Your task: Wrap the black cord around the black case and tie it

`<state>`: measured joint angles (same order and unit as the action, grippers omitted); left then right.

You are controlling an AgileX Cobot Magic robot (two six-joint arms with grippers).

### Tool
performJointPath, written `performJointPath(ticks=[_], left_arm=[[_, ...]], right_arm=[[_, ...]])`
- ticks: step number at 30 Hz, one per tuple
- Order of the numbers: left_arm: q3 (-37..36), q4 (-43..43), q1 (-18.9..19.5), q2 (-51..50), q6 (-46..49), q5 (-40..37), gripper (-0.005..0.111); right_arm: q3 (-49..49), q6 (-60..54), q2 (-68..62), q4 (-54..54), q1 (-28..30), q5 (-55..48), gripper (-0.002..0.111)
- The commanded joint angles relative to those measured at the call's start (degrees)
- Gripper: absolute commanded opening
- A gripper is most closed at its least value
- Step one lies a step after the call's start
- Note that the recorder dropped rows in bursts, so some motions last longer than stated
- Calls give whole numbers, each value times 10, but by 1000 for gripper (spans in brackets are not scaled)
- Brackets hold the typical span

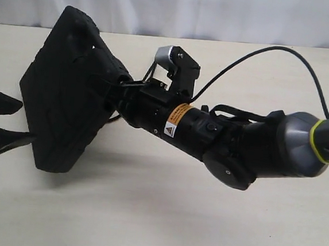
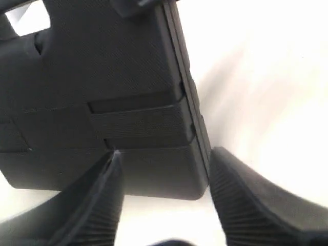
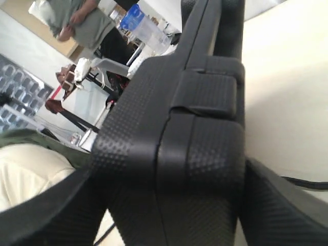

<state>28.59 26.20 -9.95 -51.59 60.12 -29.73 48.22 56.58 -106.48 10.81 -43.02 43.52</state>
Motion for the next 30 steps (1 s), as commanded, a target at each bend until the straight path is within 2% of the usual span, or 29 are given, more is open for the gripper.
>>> performJointPath(ticks=[1, 4, 9, 14, 16, 19, 22, 27, 30], left_arm=[[-30, 15, -1, 4, 13, 37, 58], [-31, 23, -1, 4, 13, 35, 62], [-31, 20, -13, 4, 25, 30, 62], [-31, -26, -98, 4, 7, 71, 61], [-32, -73, -118, 2, -51, 94, 58], [-32, -186, -138, -5, -169, 87, 51], [-32, -285, -164, -13, -279, 72, 51], [-32, -394, -230, -38, -436, 66, 51], [-32, -499, -265, -73, -580, 48, 51]], right_arm=[[37, 17, 7, -1, -17, 18, 5], [61, 13, 7, -5, -21, -26, 5], [71, 9, 7, -12, -24, -31, 5], [71, -6, 7, -12, -24, -45, 5], [71, -6, 7, -12, -24, -51, 5], [71, -6, 7, -12, -24, -51, 5], [71, -7, 7, -17, -24, -51, 5], [71, -33, 7, -37, -24, -51, 5], [71, -33, 7, -41, -24, -51, 5]])
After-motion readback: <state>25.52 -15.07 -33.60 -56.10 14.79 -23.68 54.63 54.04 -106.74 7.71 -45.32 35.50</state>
